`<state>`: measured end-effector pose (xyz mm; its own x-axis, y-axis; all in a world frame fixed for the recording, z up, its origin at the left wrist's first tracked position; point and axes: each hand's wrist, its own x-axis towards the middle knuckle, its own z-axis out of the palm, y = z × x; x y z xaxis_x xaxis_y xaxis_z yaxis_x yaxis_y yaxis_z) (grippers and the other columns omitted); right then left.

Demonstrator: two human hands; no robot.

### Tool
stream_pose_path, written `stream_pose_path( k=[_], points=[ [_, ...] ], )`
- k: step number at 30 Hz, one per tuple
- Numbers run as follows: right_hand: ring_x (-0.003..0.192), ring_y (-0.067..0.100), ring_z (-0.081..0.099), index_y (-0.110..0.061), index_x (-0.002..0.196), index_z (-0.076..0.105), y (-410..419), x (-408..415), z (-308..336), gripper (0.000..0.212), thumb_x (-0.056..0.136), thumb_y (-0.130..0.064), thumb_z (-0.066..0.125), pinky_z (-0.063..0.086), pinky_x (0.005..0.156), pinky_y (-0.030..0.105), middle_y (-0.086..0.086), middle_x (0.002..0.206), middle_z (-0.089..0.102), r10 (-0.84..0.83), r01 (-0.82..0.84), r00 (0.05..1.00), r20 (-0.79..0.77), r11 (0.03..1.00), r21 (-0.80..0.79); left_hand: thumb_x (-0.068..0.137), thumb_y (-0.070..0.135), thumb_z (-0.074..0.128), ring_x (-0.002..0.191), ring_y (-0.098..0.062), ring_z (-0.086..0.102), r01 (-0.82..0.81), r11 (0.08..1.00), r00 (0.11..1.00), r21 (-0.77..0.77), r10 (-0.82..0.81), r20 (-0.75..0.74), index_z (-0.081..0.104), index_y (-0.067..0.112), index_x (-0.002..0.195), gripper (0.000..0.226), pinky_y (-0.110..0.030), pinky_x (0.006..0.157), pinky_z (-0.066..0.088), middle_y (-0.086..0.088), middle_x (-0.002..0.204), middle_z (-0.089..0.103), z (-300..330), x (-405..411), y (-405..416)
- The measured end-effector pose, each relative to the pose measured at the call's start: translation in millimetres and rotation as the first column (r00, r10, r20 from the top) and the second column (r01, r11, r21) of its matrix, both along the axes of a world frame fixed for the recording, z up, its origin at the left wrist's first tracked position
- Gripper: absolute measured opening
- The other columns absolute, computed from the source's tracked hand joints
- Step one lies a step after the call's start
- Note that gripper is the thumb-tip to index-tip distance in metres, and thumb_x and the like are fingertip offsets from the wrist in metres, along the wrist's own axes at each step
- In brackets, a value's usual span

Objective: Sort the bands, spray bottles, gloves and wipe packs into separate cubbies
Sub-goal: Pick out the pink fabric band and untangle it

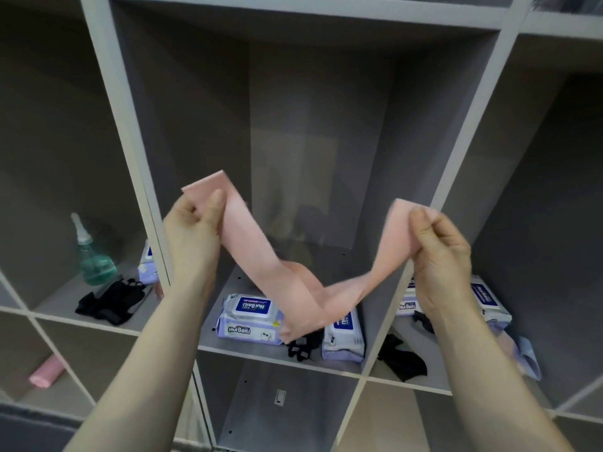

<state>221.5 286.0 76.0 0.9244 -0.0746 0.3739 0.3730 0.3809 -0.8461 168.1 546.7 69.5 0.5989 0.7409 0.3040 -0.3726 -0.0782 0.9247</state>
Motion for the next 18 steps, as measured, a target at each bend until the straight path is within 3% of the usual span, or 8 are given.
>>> stream_pose_path(
  k=[2, 5, 8, 13, 18],
  points=[
    [0.075, 0.0, 0.059, -0.02, 0.08, 0.073, 12.6, -7.0, -0.8, 0.01, 0.073, -0.028, 0.07, 0.047, 0.073, 0.017, -0.014, 0.074, 0.07, 0.016, -0.015, 1.0, 0.014, 0.993, -0.119, 0.093, 0.022, 0.059, 0.079, -0.025, 0.069, 0.208, 0.977, 0.977, -0.041, -0.206, 0.045, 0.068, 0.013, 0.091, 0.013, -0.037, 0.072, 0.055, -0.015, 0.09, 0.074, 4.8, -4.6, -15.2],
    [0.072, -0.003, 0.062, -0.019, 0.089, 0.072, 30.0, -16.6, -0.5, 0.011, 0.085, -0.011, 0.064, 0.047, 0.067, 0.01, -0.014, 0.075, 0.072, 0.086, -0.077, 0.996, 0.032, 0.972, -0.222, 0.092, 0.019, 0.058, 0.059, -0.017, 0.066, 0.401, 0.916, 0.916, 0.007, -0.401, -0.014, 0.068, 0.013, 0.088, 0.013, -0.03, 0.059, 0.053, -0.004, 0.071, 0.073, 6.4, -13.4, -39.5],
    [0.073, -0.001, 0.063, -0.02, 0.089, 0.072, 41.4, -22.1, -0.8, 0.014, 0.087, -0.009, 0.063, 0.049, 0.066, 0.012, -0.012, 0.077, 0.073, 0.128, -0.116, 0.991, 0.024, 0.95, -0.29, 0.091, 0.021, 0.061, 0.054, -0.022, 0.059, 0.537, 0.843, 0.842, 0.009, -0.535, -0.07, 0.066, 0.009, 0.092, 0.014, -0.038, 0.062, 0.05, -0.01, 0.067, 0.065, 2.6, -19.0, -58.7],
    [0.087, 0.006, 0.064, -0.015, 0.104, 0.072, 50.6, -28.3, -5.5, 0.02, 0.093, -0.01, 0.056, 0.05, 0.073, 0.013, 0.006, 0.099, 0.074, 0.176, -0.147, 0.983, 0.047, 0.92, -0.364, 0.095, 0.023, 0.053, 0.069, -0.017, 0.049, 0.541, 0.841, 0.841, 0.025, -0.54, -0.04, 0.065, 0.012, 0.086, 0.019, -0.029, 0.062, 0.04, -0.004, 0.071, 0.059, 0.3, -22.7, -80.7],
    [0.093, 0.004, 0.059, -0.03, 0.101, 0.068, 53.4, -31.8, -6.5, 0.033, 0.094, -0.002, 0.051, 0.044, 0.08, 0.012, 0.004, 0.104, 0.063, 0.182, -0.096, 0.973, 0.142, 0.88, -0.466, 0.088, 0.014, 0.065, 0.052, -0.007, 0.054, 0.452, 0.892, 0.892, 0.015, -0.452, -0.022, 0.065, 0.012, 0.08, 0.009, -0.017, 0.05, 0.044, 0.005, 0.057, 0.064, -2.1, -21.5, -90.1]
  ],
)
